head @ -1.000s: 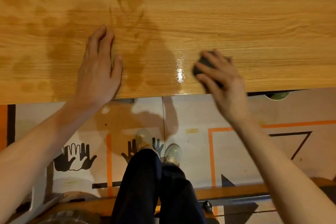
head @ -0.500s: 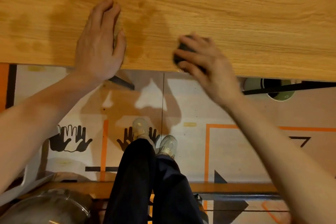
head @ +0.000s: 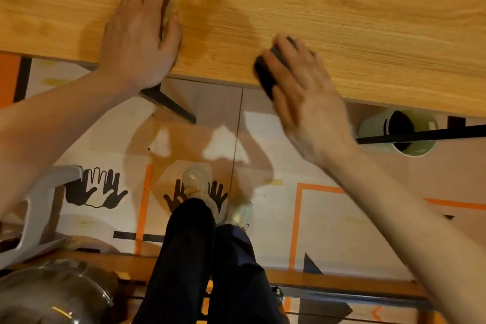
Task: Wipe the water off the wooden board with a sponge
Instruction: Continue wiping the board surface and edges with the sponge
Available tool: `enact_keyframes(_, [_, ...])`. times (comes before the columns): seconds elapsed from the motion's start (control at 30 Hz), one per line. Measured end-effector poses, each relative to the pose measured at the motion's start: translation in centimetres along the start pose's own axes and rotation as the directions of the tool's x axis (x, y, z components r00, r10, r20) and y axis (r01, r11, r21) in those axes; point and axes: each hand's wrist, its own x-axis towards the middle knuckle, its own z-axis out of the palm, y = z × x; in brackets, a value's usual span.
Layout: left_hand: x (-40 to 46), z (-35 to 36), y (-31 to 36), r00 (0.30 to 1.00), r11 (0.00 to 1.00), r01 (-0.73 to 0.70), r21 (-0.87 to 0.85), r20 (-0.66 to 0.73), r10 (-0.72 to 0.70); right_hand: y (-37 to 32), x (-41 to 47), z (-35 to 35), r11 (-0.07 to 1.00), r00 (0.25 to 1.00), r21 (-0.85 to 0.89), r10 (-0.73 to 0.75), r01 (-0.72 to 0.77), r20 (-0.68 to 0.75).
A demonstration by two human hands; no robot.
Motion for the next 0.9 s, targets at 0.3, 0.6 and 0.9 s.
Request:
enact_keyframes(0.3, [0.1,0.2,-0.2,1.0,1.0,-0.011,0.005,-0.012,0.011,5.9,-4.3,-3.7,0.965,0.997,0.252,0.06,-0.07,0.048])
enact_keyframes(0.6, [0.1,0.3,-0.1,0.999,1.0,-0.022,0.01,-0.033,0.022,4.2,-3.2,2.2,0.994,0.902,-0.008,-0.105,0.112,-0.419])
enact_keyframes(0.9, [0.1,0.2,-0.2,0.999,0.999,-0.039,0.0,-0.016,0.039,-2.0,0.9,3.4,0.967,0.927,0.069,-0.214,0.246,-0.309])
